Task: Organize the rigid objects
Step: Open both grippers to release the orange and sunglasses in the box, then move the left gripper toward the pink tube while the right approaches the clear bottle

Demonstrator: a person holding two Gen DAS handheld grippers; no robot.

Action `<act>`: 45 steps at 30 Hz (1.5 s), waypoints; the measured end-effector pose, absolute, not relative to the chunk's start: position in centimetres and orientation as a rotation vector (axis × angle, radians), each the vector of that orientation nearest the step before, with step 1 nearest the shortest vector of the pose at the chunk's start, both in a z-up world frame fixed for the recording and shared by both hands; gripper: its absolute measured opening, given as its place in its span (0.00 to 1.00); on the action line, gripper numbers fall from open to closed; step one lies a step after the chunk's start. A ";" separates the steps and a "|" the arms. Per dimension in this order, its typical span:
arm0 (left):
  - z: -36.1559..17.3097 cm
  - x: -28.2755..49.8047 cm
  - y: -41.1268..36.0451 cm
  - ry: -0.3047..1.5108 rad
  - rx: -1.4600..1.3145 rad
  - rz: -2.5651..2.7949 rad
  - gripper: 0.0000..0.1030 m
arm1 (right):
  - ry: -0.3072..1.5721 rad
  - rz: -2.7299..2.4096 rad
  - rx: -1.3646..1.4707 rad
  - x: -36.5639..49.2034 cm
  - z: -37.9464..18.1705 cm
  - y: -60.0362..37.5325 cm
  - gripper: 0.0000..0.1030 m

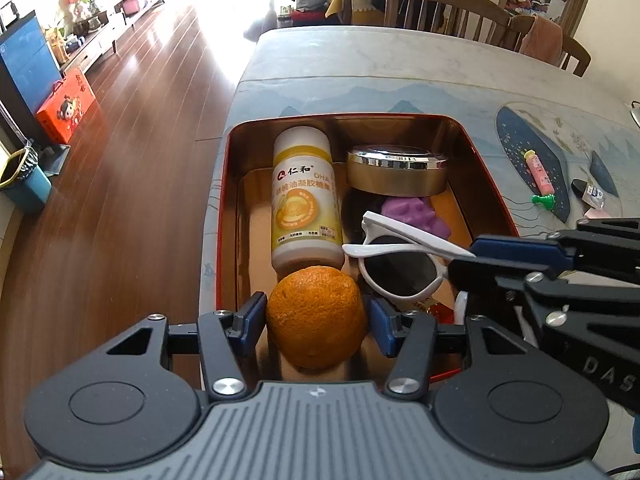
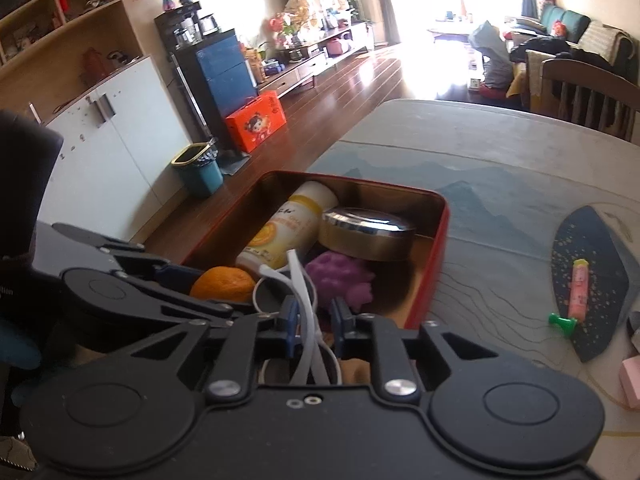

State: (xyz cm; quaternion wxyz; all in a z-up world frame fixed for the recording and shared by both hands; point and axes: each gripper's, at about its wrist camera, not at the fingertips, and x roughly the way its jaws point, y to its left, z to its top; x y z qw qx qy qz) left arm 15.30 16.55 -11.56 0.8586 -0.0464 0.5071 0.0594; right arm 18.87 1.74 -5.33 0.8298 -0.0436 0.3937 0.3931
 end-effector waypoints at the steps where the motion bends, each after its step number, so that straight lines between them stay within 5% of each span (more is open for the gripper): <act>1: -11.5 15.3 16.6 1.067 -0.098 0.125 0.53 | 0.829 0.831 -0.092 18.8 -5.2 1.6 0.21; 20: -7.9 13.7 16.0 0.954 -0.122 0.106 0.63 | 0.780 0.782 0.008 18.1 -3.4 -1.4 0.38; 45: -3.2 13.5 9.4 0.767 -0.098 0.042 0.78 | 0.665 0.651 0.068 16.8 -0.5 -10.1 0.84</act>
